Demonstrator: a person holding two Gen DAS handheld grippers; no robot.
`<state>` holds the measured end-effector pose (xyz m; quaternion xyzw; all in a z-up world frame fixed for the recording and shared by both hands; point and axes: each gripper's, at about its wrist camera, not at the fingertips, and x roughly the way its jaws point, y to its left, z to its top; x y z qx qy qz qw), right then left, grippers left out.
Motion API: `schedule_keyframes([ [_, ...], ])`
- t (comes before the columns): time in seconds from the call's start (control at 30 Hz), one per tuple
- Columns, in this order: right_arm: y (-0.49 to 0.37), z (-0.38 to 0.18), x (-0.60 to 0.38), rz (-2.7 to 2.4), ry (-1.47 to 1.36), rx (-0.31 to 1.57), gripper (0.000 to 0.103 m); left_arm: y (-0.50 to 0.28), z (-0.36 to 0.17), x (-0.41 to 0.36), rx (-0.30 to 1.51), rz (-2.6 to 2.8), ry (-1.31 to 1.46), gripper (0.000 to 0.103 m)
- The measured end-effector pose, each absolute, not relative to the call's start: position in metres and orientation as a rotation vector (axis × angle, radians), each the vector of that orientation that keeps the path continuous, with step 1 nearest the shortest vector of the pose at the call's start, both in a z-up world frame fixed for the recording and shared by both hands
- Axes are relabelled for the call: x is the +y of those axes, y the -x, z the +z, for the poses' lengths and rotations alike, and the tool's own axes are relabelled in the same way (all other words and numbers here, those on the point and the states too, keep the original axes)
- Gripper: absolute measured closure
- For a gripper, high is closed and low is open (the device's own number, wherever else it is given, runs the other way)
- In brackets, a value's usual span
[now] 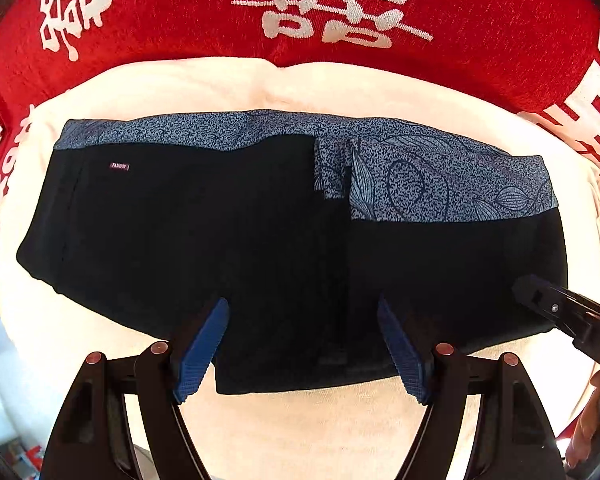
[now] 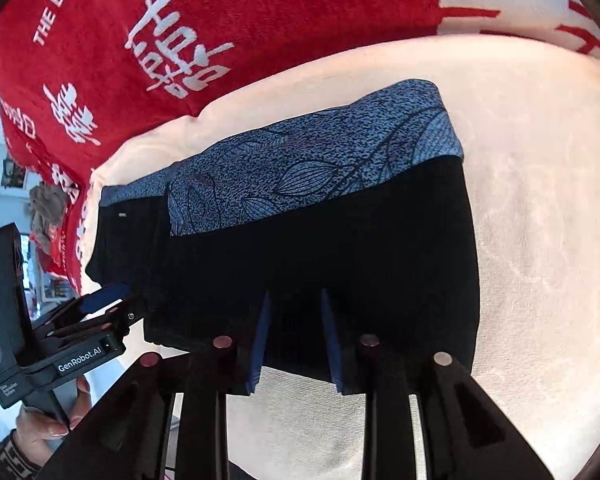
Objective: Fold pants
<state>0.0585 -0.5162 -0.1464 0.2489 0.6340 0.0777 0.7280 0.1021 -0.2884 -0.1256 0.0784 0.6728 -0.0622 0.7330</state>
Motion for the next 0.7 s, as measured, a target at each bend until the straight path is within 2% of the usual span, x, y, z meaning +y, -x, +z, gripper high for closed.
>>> schedule_keyframes([
  [0.17, -0.055, -0.142, -0.51, 0.127, -0.534, 1.392, 0.069, -0.099, -0.127, -0.286, 1.479, -0.167, -0.14, 0.025],
  [0.3, -0.051, -0.135, -0.493, 0.069, -0.505, 1.386, 0.062, -0.099, -0.126, -0.27, 1.469, -0.207, -0.127, 0.025],
  [0.7, -0.064, -0.127, -0.377, 0.093, -0.483, 1.388, 0.061, -0.096, -0.116, -0.153, 1.473, -0.199, -0.06, 0.025],
])
